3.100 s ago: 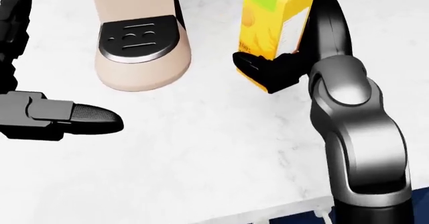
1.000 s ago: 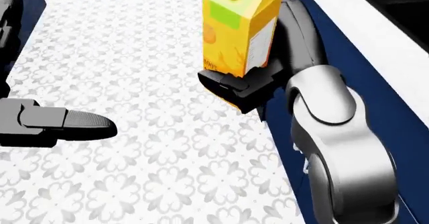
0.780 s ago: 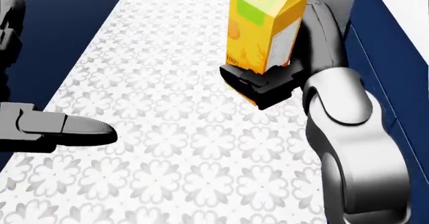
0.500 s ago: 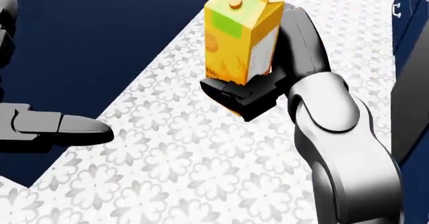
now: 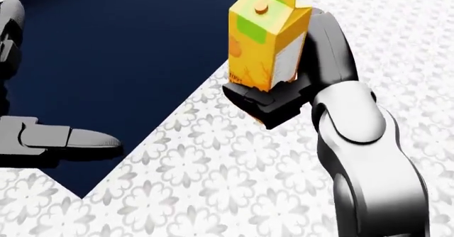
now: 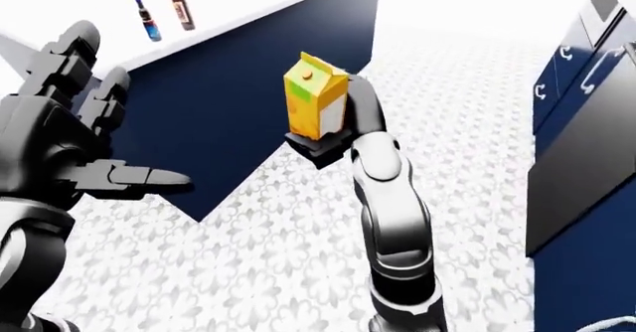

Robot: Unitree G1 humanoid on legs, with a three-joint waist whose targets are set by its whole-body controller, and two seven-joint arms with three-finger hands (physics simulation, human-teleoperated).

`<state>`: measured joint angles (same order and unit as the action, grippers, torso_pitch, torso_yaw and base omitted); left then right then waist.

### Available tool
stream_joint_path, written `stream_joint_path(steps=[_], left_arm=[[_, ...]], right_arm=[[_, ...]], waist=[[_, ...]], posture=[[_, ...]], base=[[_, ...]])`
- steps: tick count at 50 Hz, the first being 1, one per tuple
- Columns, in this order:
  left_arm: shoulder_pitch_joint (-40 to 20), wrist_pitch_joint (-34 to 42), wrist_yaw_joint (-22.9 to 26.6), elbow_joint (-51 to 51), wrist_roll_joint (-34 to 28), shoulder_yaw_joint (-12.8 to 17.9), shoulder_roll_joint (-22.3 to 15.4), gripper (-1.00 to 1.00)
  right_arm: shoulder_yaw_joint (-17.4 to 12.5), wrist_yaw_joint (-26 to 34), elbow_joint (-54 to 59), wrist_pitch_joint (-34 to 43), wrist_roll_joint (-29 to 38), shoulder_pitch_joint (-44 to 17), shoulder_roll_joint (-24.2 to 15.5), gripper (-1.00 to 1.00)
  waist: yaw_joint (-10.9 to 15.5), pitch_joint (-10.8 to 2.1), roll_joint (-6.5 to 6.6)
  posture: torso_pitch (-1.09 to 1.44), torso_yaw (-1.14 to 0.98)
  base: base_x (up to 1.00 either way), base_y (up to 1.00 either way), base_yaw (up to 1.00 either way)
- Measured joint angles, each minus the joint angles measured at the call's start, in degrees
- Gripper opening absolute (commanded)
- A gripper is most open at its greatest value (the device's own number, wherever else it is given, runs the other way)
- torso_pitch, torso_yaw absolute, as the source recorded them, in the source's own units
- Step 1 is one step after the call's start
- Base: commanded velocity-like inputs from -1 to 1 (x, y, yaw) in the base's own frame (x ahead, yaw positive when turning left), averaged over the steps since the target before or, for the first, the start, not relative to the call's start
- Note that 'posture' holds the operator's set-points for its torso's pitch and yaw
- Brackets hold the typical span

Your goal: Move the drinks to the dining counter.

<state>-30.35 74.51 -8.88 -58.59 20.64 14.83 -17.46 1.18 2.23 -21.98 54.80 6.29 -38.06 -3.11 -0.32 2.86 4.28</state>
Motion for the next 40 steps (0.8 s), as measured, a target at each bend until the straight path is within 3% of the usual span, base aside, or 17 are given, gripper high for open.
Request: stream_joint_path(steps=[4,8,10,11,13,16,21,23,24,25,28,32,35,36,37,39,40], left_arm=[[-0.60,-1.03,-0.39,-1.27,0.42,-1.03,-0.02,1.00],[-0.14,-1.38,-0.35,-0.95,0.13,-1.45,0.02,1.00],[-0.29,-1.43,-0.45,-0.78,0.04,-1.18,-0.12,1.00],[0.08,-1.51,-0.48,-0.82,0.04,-1.23,0.15,1.00],[0.98,-0.79,-0.25,-0.11,0.50,-2.23,0.64,1.00],[0.50,0.05,-0.34,0.26,1.28,-2.02,0.10,1.00],[-0.20,-2.44,-1.40,-1.41,1.73,-1.18,-0.50,1.00],[-0.24,-2.53,-2.18,-1.09,2.53,-1.13,-0.78,1.00],[0.36,-2.18,-2.60,-0.38,3.05,-1.18,-0.83,1.00],[1.22,-1.52,-3.05,0.14,3.57,-1.22,-0.96,1.00],[0.74,-0.73,-4.26,0.37,5.30,-1.64,-1.57,1.00],[0.11,-2.81,-5.71,-1.41,6.94,-0.93,-2.46,1.00],[0.23,-2.92,-6.55,-0.92,7.27,-0.86,-2.56,1.00],[0.24,-2.73,-6.75,-0.62,7.45,-0.96,-2.61,1.00],[0.19,-2.63,-6.81,-0.28,7.58,-1.17,-2.60,1.00],[1.22,-1.90,-6.62,0.22,8.05,-2.45,-1.44,1.00],[1.34,-1.28,-6.37,0.77,8.57,-3.01,-1.58,1.00]], right_arm=[[-0.44,0.28,-1.56,-0.22,-1.27,-0.72,-0.03,-1.00],[-2.03,-1.13,-3.24,-1.67,-1.91,-1.55,-0.70,-1.00],[-2.36,-1.79,-3.69,-2.54,-2.01,-1.82,-1.04,-1.00],[-2.45,-1.99,-3.70,-2.91,-2.05,-1.52,-1.23,-1.00],[-2.90,-2.28,-2.57,-2.19,-1.89,0.25,-1.50,-1.00],[-3.09,-2.86,0.26,0.79,-1.43,0.41,-1.60,-1.00],[-3.27,-3.44,-2.31,0.17,-1.83,-0.97,-1.75,-1.00],[-3.13,-3.67,-3.47,-1.05,-2.12,-2.27,-1.62,-1.00],[-2.69,-3.68,-3.76,-1.40,-2.33,-1.74,-1.18,-1.00],[-1.86,-3.37,-3.59,-1.12,-2.73,-0.92,-1.01,-1.00],[-1.34,-2.57,-2.37,1.04,-3.66,-0.03,-1.43,-1.00],[-2.60,-3.34,-3.53,0.97,-3.49,-0.90,-1.70,-1.00],[-2.82,-3.75,-4.71,-0.54,-3.59,-1.52,-1.75,-1.00],[-2.72,-3.79,-4.73,-0.91,-3.67,-1.53,-1.73,-1.00],[-2.70,-3.82,-4.60,-1.13,-3.72,-1.41,-1.78,-1.00],[-3.03,-3.80,-2.97,-0.91,-3.71,0.16,-2.26,-1.00],[-3.46,-3.97,-2.11,0.10,-3.32,0.93,-2.37,-1.00]], waist=[[1.22,-0.73,-1.29],[-0.61,-2.74,-1.85],[-1.52,-3.23,-3.92],[-1.94,-2.00,-4.37],[-3.01,1.81,-4.70],[-2.96,0.97,-6.06],[-2.28,0.43,-5.58],[-0.81,1.63,-2.26],[-1.01,2.84,-2.00],[-1.08,2.62,-1.86],[-0.91,0.14,-0.82],[-1.37,-0.53,-0.13],[-2.19,-0.38,-2.55],[-2.70,-0.46,-4.24],[-3.71,-0.55,-6.96],[-5.05,1.71,-7.54],[-5.61,2.12,-8.13]], posture=[[0.00,0.00],[0.00,0.00],[0.00,0.00],[0.00,0.00],[0.00,0.00],[0.00,0.00],[0.00,0.00],[0.00,0.00],[0.00,0.00],[0.00,0.00],[0.00,0.00],[0.00,0.00],[0.00,0.00],[0.00,0.00],[0.00,0.00],[0.00,0.00],[0.00,0.00]], base=[[1.00,-0.10,0.00],[0.99,-0.45,0.00],[0.98,-0.46,0.00],[0.98,-0.47,0.00],[0.98,-0.46,0.00],[0.98,-0.47,0.00],[0.95,-0.65,0.00],[0.88,-0.77,0.00],[0.88,-0.77,0.00],[0.88,-0.77,0.00],[0.80,-0.87,0.00],[0.56,-1.00,0.00],[0.51,-1.00,0.00],[0.50,-1.00,0.00],[0.50,-1.00,0.00],[0.52,-1.00,0.00],[0.50,-1.00,0.00]])
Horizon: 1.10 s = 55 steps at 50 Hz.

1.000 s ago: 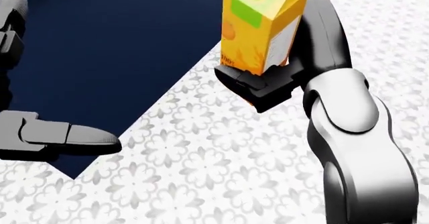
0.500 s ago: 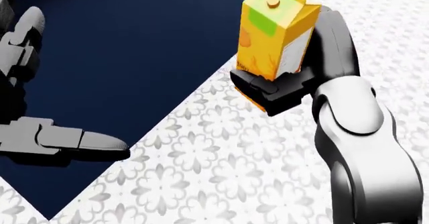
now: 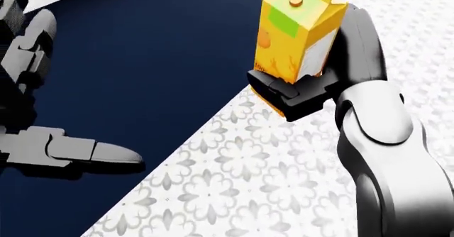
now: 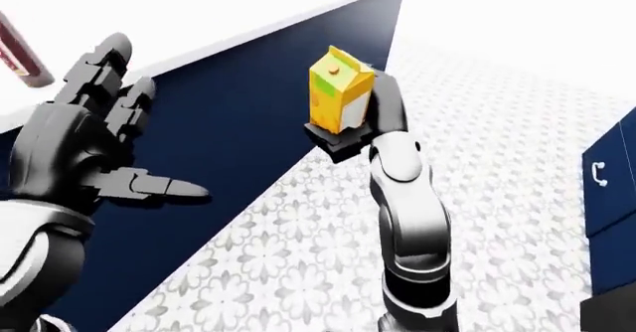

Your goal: Move the drinks to the dining counter.

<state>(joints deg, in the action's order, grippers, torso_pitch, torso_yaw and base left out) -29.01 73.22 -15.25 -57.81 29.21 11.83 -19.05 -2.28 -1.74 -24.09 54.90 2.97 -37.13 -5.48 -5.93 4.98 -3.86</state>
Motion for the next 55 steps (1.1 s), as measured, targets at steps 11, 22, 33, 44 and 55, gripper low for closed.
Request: stream_joint_path(steps=[11,22,33,44,55], left_arm=[[-0.47,-0.89,0.40,-1.29,-2.03,1.89,-0.36,1.00],[-1.94,0.96,0.75,-0.69,0.37,0.48,-0.32,1.00],[-1.51,0.35,-1.24,-1.16,2.01,1.61,-1.16,1.00],[-3.14,0.18,-5.60,-1.38,8.46,2.67,-2.99,1.00],[-4.36,0.37,-9.41,-1.99,13.80,4.55,-5.07,1.00]], right_arm=[[2.16,0.67,-2.48,-1.26,-0.39,-1.62,1.05,-1.00],[-2.96,-1.02,-1.27,0.50,2.77,-1.32,-0.80,-1.00],[0.22,0.40,-1.07,1.54,0.99,-1.00,0.70,-1.00],[-1.25,1.08,-6.46,2.06,0.60,-3.65,-0.62,-1.00],[-0.43,0.86,-6.78,7.51,-0.07,-4.99,-0.96,-1.00]], waist=[[6.69,-0.58,7.18],[2.04,0.56,-0.27],[8.74,1.35,7.08],[5.19,-2.31,0.91],[6.86,-2.17,5.02]], posture=[[0.00,0.00],[0.00,0.00],[0.00,0.00],[0.00,0.00],[0.00,0.00]], base=[[0.71,-0.88,0.00],[0.13,-0.14,0.00],[0.00,0.00,0.58],[0.00,0.00,1.00],[0.00,0.00,1.00]])
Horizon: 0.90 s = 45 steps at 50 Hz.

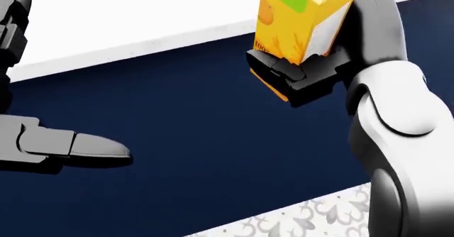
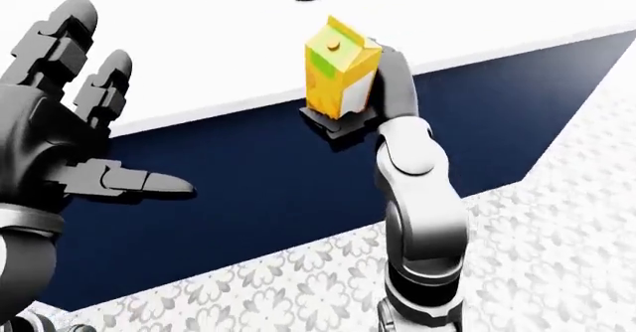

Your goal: Move the drinks to the dining counter.

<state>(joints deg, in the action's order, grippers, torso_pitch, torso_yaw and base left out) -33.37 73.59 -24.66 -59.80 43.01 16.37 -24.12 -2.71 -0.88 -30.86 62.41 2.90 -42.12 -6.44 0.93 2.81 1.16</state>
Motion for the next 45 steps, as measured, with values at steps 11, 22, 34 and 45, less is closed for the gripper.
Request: stream_joint_path(steps=[11,22,34,45], left_arm=[[-0.95,0.87,-3.97,0.38,4.79,1.24,-1.40,1.00],[-0.57,0.48,-1.51,0.40,0.99,0.11,-0.20,1.00],[0.66,-0.21,0.06,0.06,-0.50,-0.96,0.35,1.00],[2.60,-0.51,1.45,1.30,-3.85,-1.13,1.03,1.00]], right_arm=[[0.23,-0.33,-0.73,0.49,-0.22,-1.03,0.02,-1.00],[0.80,0.25,-0.21,0.07,-1.11,-0.79,-0.02,-1.00],[-0.26,-0.77,-0.41,0.43,0.08,-0.06,0.05,-1.00],[2.87,0.67,0.60,-0.06,-2.43,0.25,1.21,-1.00]], waist=[[1.45,1.31,2.72],[-0.22,0.63,-4.17],[-0.53,0.46,1.52],[-1.52,1.43,0.24]], posture=[[0.00,0.00],[0.00,0.00],[0.00,0.00],[0.00,0.00]], base=[[0.00,0.00,1.00],[0.00,0.00,1.00],[0.00,0.00,1.00],[0.05,0.01,0.12]])
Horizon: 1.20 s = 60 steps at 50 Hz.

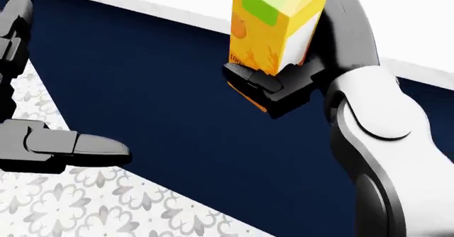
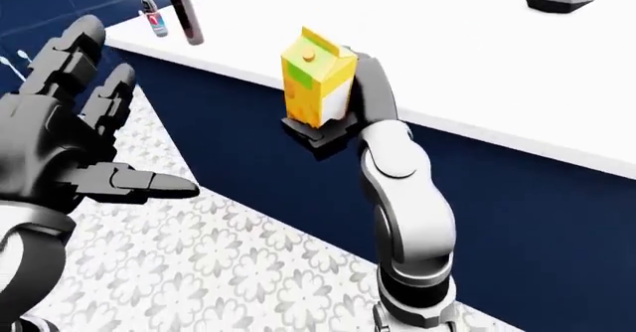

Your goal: Move the drinks to the dining counter.

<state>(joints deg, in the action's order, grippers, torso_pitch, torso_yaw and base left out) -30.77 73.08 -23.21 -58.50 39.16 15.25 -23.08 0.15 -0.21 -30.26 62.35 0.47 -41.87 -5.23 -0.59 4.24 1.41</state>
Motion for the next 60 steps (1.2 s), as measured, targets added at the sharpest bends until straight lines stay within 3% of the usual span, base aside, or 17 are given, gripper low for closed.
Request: stream_joint_path(steps=[5,7,13,19,20,21,23,25,32,34,36,42,45,47,50,57,60], left_arm=[[-0.56,-0.24,1.17,-1.25,-1.43,-0.02,0.41,1.00],[-1.06,-1.09,1.67,-1.50,-1.85,-0.30,0.75,1.00],[-0.85,0.04,2.28,-1.04,-0.88,-0.02,0.53,1.00],[-1.56,-0.85,-0.31,-1.36,2.18,0.93,-0.91,1.00],[-1.64,-0.88,-0.69,-1.32,2.77,1.00,-1.18,1.00],[-1.03,-0.79,-1.02,-1.25,3.20,1.20,-1.24,1.00],[0.03,0.22,-1.52,-0.69,3.55,1.30,-1.16,1.00],[-0.98,0.60,-1.75,-0.54,3.72,1.52,-1.49,1.00],[-1.60,-0.05,-2.56,-0.92,4.90,2.08,-1.93,1.00],[-1.50,0.15,-2.67,-0.38,4.93,1.84,-1.57,1.00],[-0.72,0.79,-2.18,0.19,4.79,0.56,-1.00,1.00],[-1.80,-0.46,-1.57,-1.50,3.83,2.06,-1.56,1.00],[-1.94,-1.11,-2.08,-1.48,4.45,2.06,-1.85,1.00],[-1.66,-0.91,-2.28,-1.14,4.96,1.87,-1.96,1.00],[-0.71,-0.01,-2.73,-0.42,5.52,2.23,-2.03,1.00],[-0.97,-0.63,-3.18,-0.76,5.63,2.24,-2.45,1.00],[-0.53,-0.89,-3.91,-0.89,7.45,2.12,-3.12,1.00]], right_arm=[[-0.87,0.00,0.00,0.43,0.57,0.10,-0.37,-1.00],[-1.93,-0.39,-1.03,-0.45,1.11,-0.43,-0.66,-1.00],[-3.24,-1.43,-0.73,0.00,2.99,-0.39,-0.96,-1.00],[-3.01,-1.29,-2.37,-0.48,2.49,-1.57,-0.87,-1.00],[-3.01,-1.32,-2.38,-0.81,2.47,-1.74,-0.77,-1.00],[-2.63,-1.29,-2.21,-1.08,2.36,-1.17,-0.32,-1.00],[-1.12,-0.75,-0.82,-0.02,1.69,-0.08,0.01,-1.00],[-0.21,-0.20,0.41,1.42,0.99,-0.29,0.02,-1.00],[-1.63,-0.73,-1.38,0.52,1.12,-1.48,-0.35,-1.00],[-2.00,-0.97,-1.12,-0.26,1.33,-1.49,-0.57,-1.00],[-2.46,-1.23,-0.04,0.27,1.76,-0.24,-0.73,-1.00],[-2.13,-1.39,-0.11,1.34,1.89,-1.21,-0.65,-1.00],[-2.23,-1.28,-2.18,-0.71,1.64,-2.29,-0.80,-1.00],[-2.32,-1.30,-2.33,-1.57,1.68,-2.66,-0.80,-1.00],[-1.46,-1.08,-1.16,-1.14,1.42,-1.45,-0.21,-1.00],[-0.84,-0.78,0.97,1.55,0.62,-0.69,-0.35,-1.00],[-2.17,-1.46,-0.15,0.96,1.36,0.00,0.15,-1.00]], waist=[[1.07,2.02,-2.97],[0.47,1.50,-4.04],[-0.21,-1.67,-2.65],[-1.76,-3.05,1.93],[-1.45,-3.05,3.10],[-0.98,-1.95,2.39],[0.05,0.15,3.51],[0.22,-0.68,4.42],[-0.18,-0.77,-0.07],[-1.28,0.26,-2.07],[-1.37,1.92,-1.49],[-0.58,-2.03,-1.00],[-0.66,-0.21,-0.64],[-0.16,-0.29,1.51],[0.42,0.48,-0.24],[0.82,0.46,-1.11],[0.38,-0.60,-0.22]], posture=[[0.00,0.00],[0.00,0.00],[0.00,0.00],[0.00,0.00],[0.00,0.00],[0.00,0.00],[0.00,0.00],[0.00,0.00],[0.00,0.00],[0.00,0.00],[0.00,0.00],[0.00,0.00],[0.00,0.00],[0.00,0.00],[0.00,0.00],[0.00,0.00],[0.00,0.00]], base=[[0.86,0.32,0.00],[0.93,0.38,0.00],[0.94,0.39,0.00],[0.94,0.40,0.00],[0.80,0.39,0.00],[0.72,0.40,0.00],[0.43,0.20,0.00],[0.27,0.11,0.00],[0.22,0.03,0.00],[0.38,0.00,0.00],[0.41,0.00,0.00],[0.20,0.00,0.00],[0.00,0.00,0.00],[0.00,0.00,0.00],[0.00,0.00,0.00],[0.00,0.00,0.00],[0.00,0.00,0.00]])
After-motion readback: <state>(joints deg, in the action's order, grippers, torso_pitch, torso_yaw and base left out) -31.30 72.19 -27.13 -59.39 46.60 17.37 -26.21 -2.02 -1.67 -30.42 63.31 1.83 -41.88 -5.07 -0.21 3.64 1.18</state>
